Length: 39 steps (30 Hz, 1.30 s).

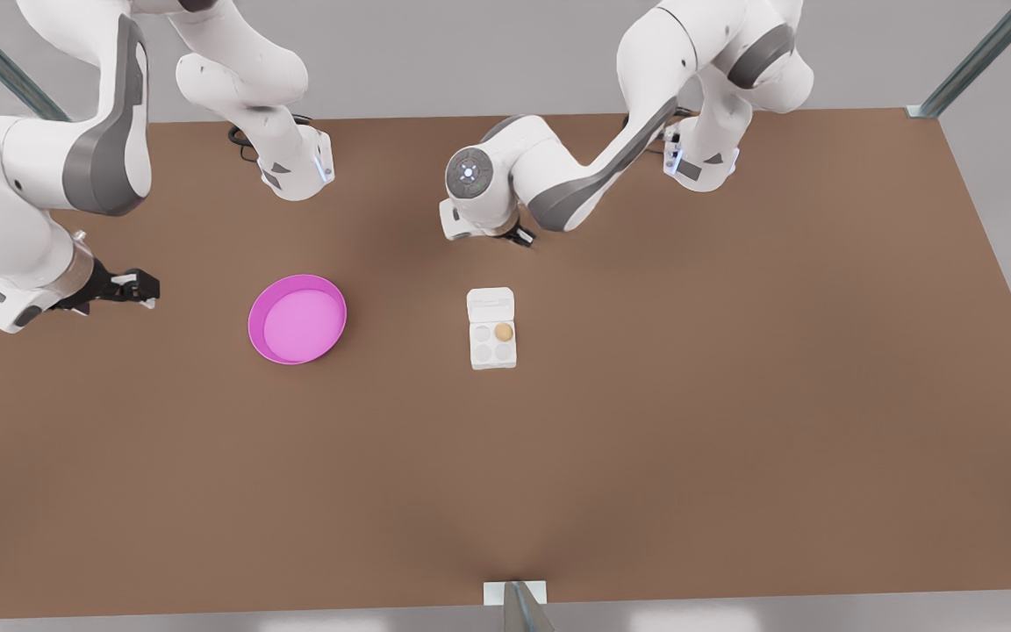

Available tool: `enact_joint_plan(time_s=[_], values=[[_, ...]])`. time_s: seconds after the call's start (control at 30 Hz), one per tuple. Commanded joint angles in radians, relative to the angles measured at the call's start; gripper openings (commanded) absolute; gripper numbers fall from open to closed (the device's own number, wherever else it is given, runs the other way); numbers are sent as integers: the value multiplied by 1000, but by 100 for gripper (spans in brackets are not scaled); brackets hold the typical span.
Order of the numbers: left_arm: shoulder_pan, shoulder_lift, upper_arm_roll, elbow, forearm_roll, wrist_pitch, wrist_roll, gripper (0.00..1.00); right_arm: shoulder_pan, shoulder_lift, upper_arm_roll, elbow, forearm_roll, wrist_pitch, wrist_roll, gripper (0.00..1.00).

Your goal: Pack egg into the box and close the box lid

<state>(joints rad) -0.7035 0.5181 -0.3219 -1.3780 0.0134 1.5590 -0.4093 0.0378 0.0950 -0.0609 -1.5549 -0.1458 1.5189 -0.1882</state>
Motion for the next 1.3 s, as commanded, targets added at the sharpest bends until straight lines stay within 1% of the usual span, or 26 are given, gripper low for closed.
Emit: enact_joint_plan(time_s=[0.0, 0.07, 0.17, 0.2, 0.27, 0.3, 0.4, 0.5, 0.53, 0.63, 0.9, 1.13, 1.27], values=[[-33, 11, 0, 10, -44, -2, -626, 21, 5, 2, 3, -8, -1, -28, -10, 100], [-56, 33, 0, 5, -46, 52, -680, 21, 1, 9, 1, -5, 15, -28, -10, 100], [-77, 88, 0, 5, -47, 208, -776, 21, -6, 28, 0, 12, 12, -26, -14, 100], [-79, 118, 0, 5, -46, 289, -805, 21, -6, 29, 0, 15, 17, -26, -19, 100], [-77, 140, 9, 5, -33, 332, -826, 21, -6, 29, 0, 15, 18, -26, -20, 100], [-70, 140, 32, -9, -33, 332, -824, 21, -6, 35, -2, 15, 26, -26, -25, 100], [-59, 125, 37, -59, -36, 332, -845, 21, -6, 58, -5, 50, 20, -26, -25, 100], [-62, 131, 37, -64, -46, 348, -907, 21, -4, 68, -5, 58, 12, -28, -25, 100], [-59, 134, 37, -75, -46, 391, -928, 21, -4, 68, -5, 58, 12, -28, -27, 100], [-56, 140, 37, -87, -41, 421, -927, 21, -6, 72, -5, 58, 11, -28, -27, 100], [-14, 137, 38, -122, -4, 412, -918, 21, -6, 88, -7, 59, 8, -26, -28, 100], [10, 140, 38, -124, 11, 429, -707, 21, -6, 89, -5, 59, -5, -28, -28, 100], [22, 155, 38, -125, 17, 431, -691, 21, -4, 89, -5, 59, -11, -26, -28, 100]])
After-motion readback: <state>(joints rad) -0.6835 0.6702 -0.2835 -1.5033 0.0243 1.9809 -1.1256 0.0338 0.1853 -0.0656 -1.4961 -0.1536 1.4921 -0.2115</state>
